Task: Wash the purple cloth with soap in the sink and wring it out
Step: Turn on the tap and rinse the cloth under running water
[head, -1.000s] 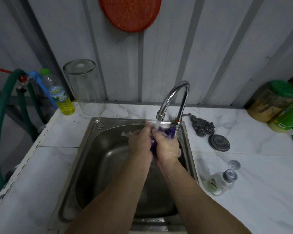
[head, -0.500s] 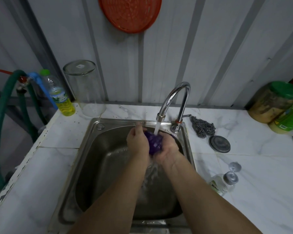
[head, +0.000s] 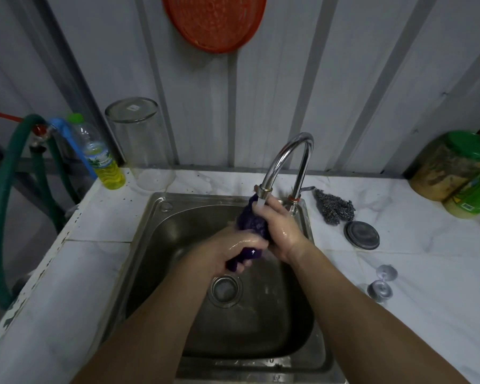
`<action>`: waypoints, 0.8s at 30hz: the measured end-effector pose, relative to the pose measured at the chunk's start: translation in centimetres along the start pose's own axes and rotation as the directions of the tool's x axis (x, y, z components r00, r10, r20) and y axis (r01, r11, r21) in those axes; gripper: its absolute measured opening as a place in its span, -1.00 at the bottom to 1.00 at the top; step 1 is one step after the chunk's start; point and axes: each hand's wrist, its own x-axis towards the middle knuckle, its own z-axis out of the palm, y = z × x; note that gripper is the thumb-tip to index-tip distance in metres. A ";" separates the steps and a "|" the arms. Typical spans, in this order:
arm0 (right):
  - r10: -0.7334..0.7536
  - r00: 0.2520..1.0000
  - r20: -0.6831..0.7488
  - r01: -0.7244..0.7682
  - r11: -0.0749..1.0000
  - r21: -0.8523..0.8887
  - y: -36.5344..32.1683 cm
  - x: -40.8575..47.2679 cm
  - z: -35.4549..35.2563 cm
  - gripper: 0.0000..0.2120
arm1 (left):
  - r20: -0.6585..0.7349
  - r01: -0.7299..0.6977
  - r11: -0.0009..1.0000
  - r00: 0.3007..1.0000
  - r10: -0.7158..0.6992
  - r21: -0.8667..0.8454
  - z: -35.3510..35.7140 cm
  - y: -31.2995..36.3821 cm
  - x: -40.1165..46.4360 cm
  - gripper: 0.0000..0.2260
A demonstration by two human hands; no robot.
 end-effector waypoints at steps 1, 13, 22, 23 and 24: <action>-0.036 0.999 0.031 0.036 0.999 -0.015 0.0 -0.2 -0.2 -0.78 | 0.057 0.051 0.998 0.997 -0.049 -0.047 0.0 0.1 -0.2 -0.83; -0.075 0.993 -0.097 0.044 0.956 -0.290 -1.6 -0.8 0.7 -0.68 | 0.180 0.249 0.966 0.956 -0.232 -0.075 1.8 -0.2 0.4 -0.88; -0.038 0.960 -0.279 -0.032 0.969 -0.245 -1.8 -0.5 1.7 -0.96 | -0.293 0.026 0.916 0.951 0.101 0.401 3.7 -1.0 2.5 -0.85; -0.023 0.947 -0.321 -0.053 0.973 -0.224 -1.7 -0.4 1.7 -0.95 | -0.321 -0.004 0.874 0.930 0.182 0.485 3.7 -1.2 2.7 -0.85; -0.005 0.936 -0.353 -0.068 0.978 -0.196 -1.8 -0.2 1.8 -0.85 | -0.325 -0.016 0.813 0.912 0.249 0.581 3.6 -1.1 2.7 -0.85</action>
